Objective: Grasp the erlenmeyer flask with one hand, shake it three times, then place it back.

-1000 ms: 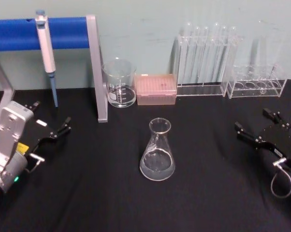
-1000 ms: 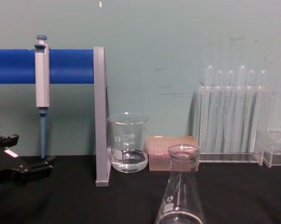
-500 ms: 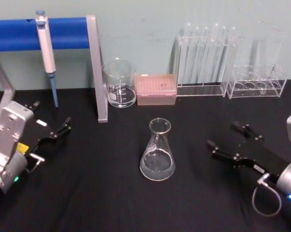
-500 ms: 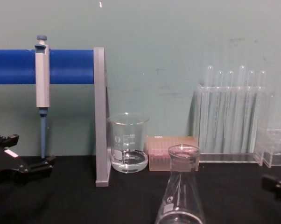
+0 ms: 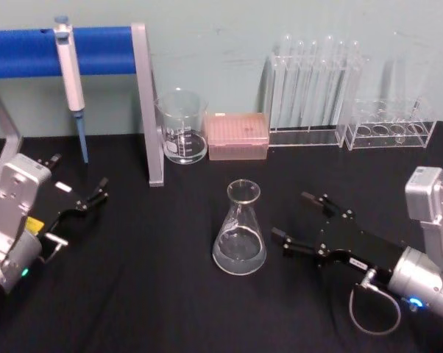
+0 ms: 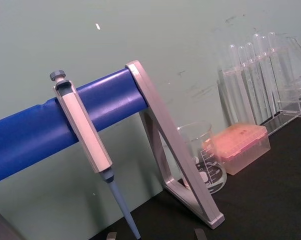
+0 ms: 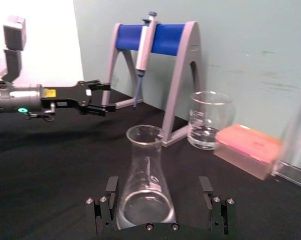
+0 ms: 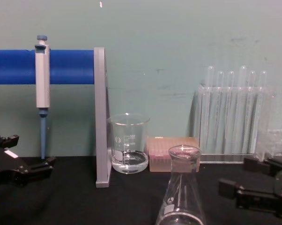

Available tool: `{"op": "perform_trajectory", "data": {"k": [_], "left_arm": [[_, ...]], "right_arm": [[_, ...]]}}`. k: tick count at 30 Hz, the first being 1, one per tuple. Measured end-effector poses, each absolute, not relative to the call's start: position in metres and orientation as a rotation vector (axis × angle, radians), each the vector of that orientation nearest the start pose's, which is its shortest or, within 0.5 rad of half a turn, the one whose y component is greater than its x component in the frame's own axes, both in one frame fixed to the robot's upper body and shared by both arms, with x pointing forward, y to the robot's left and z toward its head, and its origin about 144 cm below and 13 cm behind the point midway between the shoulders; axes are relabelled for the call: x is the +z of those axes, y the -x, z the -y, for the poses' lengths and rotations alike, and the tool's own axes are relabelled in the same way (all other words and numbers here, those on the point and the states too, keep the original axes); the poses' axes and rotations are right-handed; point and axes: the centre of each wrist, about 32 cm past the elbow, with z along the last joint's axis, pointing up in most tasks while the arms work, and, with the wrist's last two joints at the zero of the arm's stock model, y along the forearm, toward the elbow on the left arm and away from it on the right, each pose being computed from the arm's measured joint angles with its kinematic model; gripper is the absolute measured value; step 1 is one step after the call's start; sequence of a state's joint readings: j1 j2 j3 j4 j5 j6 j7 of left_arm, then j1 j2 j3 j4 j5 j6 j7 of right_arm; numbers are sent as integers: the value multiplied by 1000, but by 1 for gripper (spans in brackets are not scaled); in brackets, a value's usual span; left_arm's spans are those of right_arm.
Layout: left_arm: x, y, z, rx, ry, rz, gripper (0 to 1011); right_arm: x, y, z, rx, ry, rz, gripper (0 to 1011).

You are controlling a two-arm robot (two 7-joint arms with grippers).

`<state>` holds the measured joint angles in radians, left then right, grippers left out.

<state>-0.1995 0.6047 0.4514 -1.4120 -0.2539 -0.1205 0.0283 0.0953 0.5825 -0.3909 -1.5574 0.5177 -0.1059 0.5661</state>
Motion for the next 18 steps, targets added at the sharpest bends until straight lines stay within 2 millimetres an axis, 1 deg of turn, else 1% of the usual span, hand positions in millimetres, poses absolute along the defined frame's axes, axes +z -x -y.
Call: {"op": "perform_trajectory", "data": {"k": [10, 18], "left_arm": [[1140, -489, -310, 1248, -304, 285, 1001], [1140, -489, -310, 1248, -304, 285, 1001]], "right_arm": [[1146, -479, 280, -613, 44, -13, 1000], [1141, -492, 271, -593, 41, -27, 1000]]}}
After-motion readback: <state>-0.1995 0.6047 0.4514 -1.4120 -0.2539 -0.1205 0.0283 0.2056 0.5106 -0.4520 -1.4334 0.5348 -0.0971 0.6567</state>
